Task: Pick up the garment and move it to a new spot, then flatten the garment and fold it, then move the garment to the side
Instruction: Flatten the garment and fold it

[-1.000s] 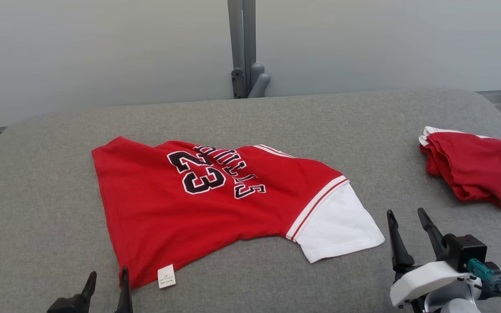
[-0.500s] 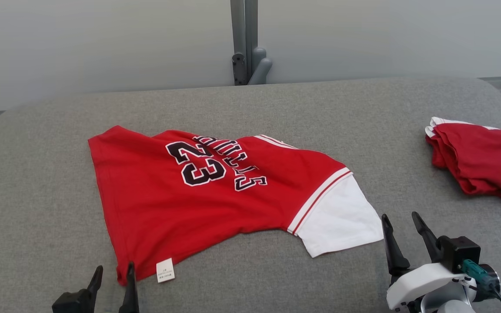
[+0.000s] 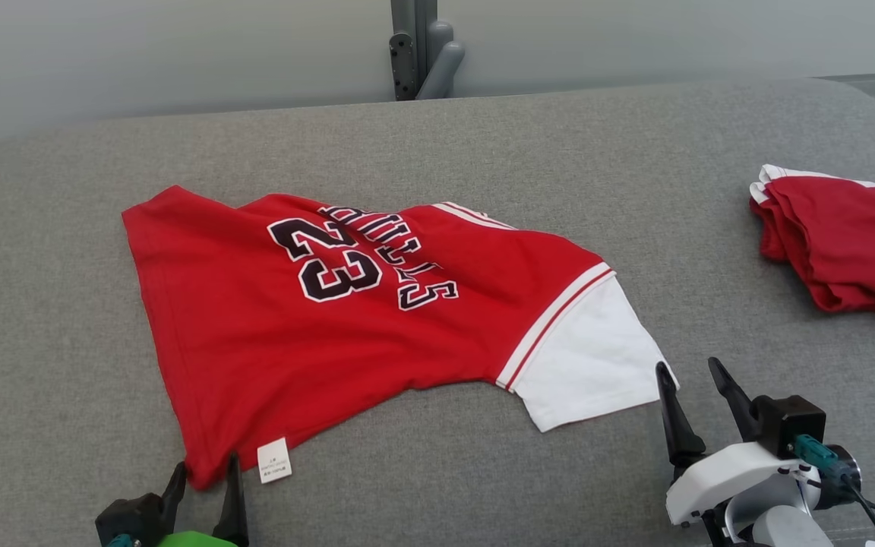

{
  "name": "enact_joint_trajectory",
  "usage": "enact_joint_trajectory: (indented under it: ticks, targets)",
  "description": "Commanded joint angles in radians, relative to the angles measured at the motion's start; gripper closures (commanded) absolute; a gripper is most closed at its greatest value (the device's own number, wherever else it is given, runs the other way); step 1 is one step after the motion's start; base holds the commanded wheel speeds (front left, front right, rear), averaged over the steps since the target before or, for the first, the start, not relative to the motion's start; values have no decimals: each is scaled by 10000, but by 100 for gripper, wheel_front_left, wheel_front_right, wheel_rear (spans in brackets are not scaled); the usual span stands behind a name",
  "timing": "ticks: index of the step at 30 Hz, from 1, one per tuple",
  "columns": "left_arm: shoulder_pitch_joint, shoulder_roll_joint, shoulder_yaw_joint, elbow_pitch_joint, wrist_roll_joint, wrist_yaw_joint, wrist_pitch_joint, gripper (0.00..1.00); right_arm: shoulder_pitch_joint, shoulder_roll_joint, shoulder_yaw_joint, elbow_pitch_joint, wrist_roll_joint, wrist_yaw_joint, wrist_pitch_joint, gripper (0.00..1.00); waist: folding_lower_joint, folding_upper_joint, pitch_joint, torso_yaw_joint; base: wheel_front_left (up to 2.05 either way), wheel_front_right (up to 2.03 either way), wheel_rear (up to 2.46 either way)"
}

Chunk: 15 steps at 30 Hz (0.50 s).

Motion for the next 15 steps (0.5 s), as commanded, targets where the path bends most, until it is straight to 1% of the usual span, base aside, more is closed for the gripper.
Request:
enact_joint_trajectory:
  ticks: [1,15]
  targets:
    - [-167,36,58,62,-104,-20,-1,0,-92,-21,8,36,21,-16,1,0,0,0,45,-62,0,0,0]
    - [35,36,-186,-211,-307,-20,-1,0,-172,-19,-72,146,192,-16,1,0,0,0,48,-118,0,0,0]
